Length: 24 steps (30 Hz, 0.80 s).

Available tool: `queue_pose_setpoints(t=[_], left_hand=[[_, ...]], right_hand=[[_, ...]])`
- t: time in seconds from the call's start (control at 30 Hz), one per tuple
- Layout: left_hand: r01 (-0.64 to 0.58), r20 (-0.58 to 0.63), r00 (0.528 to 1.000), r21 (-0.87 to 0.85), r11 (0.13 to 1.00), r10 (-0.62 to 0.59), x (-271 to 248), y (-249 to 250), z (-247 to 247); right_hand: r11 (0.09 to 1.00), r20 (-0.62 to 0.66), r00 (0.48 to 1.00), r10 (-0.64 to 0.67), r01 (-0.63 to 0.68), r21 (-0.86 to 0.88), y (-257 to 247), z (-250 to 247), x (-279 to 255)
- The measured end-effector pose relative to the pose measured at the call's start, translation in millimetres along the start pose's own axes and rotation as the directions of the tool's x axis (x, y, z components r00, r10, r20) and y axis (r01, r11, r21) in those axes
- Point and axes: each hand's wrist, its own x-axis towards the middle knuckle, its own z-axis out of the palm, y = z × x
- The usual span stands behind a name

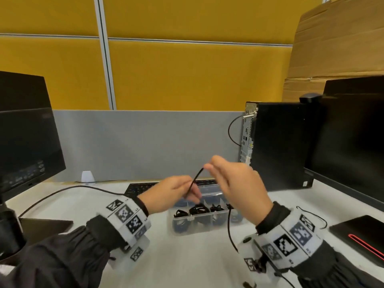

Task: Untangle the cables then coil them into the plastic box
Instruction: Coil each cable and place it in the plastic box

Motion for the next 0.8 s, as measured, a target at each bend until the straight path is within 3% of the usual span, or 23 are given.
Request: queue_pose_setpoints(t=[0.03, 0.1, 0.17, 0.23, 0.33, 0.43, 0.47, 0.5, 0.57, 0.63, 0.7, 0.73, 0.8], left_hand=[[0.027, 0.087, 0.996, -0.184, 0.983, -0.011, -5, 6, 4], [0.06, 0.148, 0.989, -0.523, 0.85, 0.022, -12, 25, 7], [-0.003, 0.057, 0.996, -0.711, 0.703, 0.062, -13, 43, 4], [-0.133, -0.104, 0.991, -0.758, 0.638, 0.083, -6, 49, 0], [-0.286, -0.3, 0.946, -0.586, 0.758, 0.125, 8, 42, 2], [-0.29, -0.44, 0.866, -0.051, 0.956, 0.239, 19, 24, 0], [-0.224, -0.416, 0.868, 0.156, 0.962, 0.27, 19, 17, -2], [-0.145, -0.35, 0.9, 0.316, 0.938, 0.258, 17, 12, -5], [-0.038, -0.186, 0.974, 0.42, 0.907, 0.127, 9, 6, -7], [0.022, -0.002, 1.0, 0.246, 0.969, -0.023, 0, 9, -3], [0.061, 0.137, 0.989, -0.05, 0.997, -0.054, -6, 18, 0], [0.049, 0.144, 0.989, -0.201, 0.978, -0.02, -8, 24, 0], [-0.04, 0.037, 0.997, -0.461, 0.886, 0.064, -8, 36, -2]], right_hand=[[0.997, -0.025, 0.997, 0.075, -0.074, 0.038, 9, 0, 5], [0.972, -0.02, 0.979, 0.205, -0.201, 0.125, 24, 7, 9], [0.94, 0.162, 0.954, 0.251, -0.28, 0.195, 26, 17, 7], [0.917, 0.384, 0.906, 0.178, -0.295, 0.27, 14, 26, 0], [0.858, 0.595, 0.801, 0.062, -0.348, 0.379, -9, 33, -11], [0.879, 0.689, 0.725, -0.019, -0.316, 0.357, -24, 30, -23], [0.895, 0.687, 0.726, -0.028, -0.288, 0.341, -25, 26, -25], [0.914, 0.661, 0.75, -0.026, -0.25, 0.32, -23, 21, -25], [0.952, 0.544, 0.839, 0.028, -0.188, 0.241, -15, 11, -19], [0.964, 0.378, 0.917, 0.127, -0.203, 0.17, 2, 2, -7], [0.964, 0.264, 0.946, 0.191, -0.231, 0.13, 19, 0, 3], [0.966, 0.249, 0.945, 0.212, -0.241, 0.091, 26, 3, 4], [0.966, 0.323, 0.917, 0.233, -0.256, 0.028, 29, 12, 3]])
